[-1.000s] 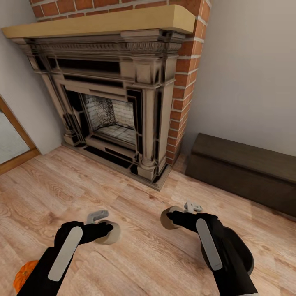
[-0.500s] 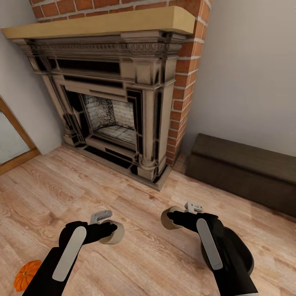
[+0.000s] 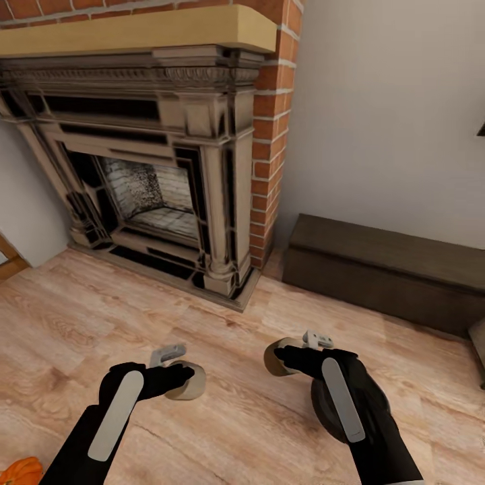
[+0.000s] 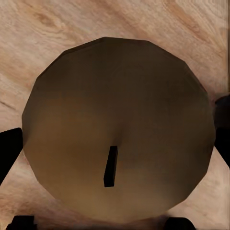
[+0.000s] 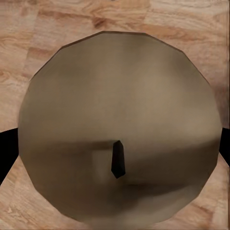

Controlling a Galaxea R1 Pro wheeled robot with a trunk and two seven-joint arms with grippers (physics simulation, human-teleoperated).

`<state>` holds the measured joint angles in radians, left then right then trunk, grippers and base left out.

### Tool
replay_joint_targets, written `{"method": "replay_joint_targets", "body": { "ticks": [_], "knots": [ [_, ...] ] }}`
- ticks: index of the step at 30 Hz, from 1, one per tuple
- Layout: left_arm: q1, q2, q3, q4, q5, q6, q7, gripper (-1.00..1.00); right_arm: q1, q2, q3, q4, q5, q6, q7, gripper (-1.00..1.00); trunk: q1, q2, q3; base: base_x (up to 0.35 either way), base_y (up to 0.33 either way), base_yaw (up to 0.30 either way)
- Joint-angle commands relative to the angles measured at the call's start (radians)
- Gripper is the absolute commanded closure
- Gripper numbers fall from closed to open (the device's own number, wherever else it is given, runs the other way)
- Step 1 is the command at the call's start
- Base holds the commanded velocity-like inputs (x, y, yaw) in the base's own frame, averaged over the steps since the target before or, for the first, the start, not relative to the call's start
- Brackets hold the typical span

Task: Place each of the two pumpkins and all three candles from the living room inside a cabinet in the living room (use any cabinet), then make sure every cabinet is closed, and position the cauldron so it is next to a table in the living room.

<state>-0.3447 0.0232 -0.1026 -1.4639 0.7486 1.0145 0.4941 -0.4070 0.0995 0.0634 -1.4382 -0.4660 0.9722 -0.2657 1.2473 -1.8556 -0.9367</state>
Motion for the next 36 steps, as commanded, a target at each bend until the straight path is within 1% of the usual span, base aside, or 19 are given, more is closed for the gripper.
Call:
{"method": "replay_joint_targets", "body": {
  "ticks": [1,3,19,25,33,36],
  "knots": [
    [0.0,0.0,-0.002,-0.001,0.011,0.001,0.01,1.0,-0.001,0.0,0.001,-0.001,-0.013,0.002,-0.011,1.0,0.0,0.0,-0.001,0.064,0.0,-0.261],
    [0.0,0.0,-0.002,-0.002,0.011,0.0,0.009,1.0,-0.001,0.0,0.001,-0.001,-0.013,0.002,-0.011,1.0,0.0,0.0,-0.003,0.031,0.0,-0.261],
    [0.0,-0.004,-0.002,-0.003,0.012,0.003,0.01,1.0,0.0,0.0,0.0,-0.001,-0.013,0.002,-0.009,1.0,-0.061,0.112,0.038,0.002,0.0,-0.261],
    [0.0,-0.016,-0.002,-0.003,0.012,0.003,0.011,1.0,-0.001,0.0,-0.001,-0.001,-0.013,0.002,-0.009,1.0,-0.084,0.154,0.053,0.0,0.0,-0.261],
    [0.0,-0.017,-0.003,-0.003,0.012,0.004,0.011,1.0,-0.001,0.0,-0.001,-0.001,-0.013,0.002,-0.009,1.0,-0.115,0.21,0.073,0.0,0.0,-0.261],
    [0.0,-0.017,-0.015,-0.003,0.011,0.003,0.011,1.0,-0.001,0.0,0.0,0.0,-0.013,0.001,-0.009,1.0,-0.126,0.231,0.08,0.0,0.0,-0.261]
  ]
}}
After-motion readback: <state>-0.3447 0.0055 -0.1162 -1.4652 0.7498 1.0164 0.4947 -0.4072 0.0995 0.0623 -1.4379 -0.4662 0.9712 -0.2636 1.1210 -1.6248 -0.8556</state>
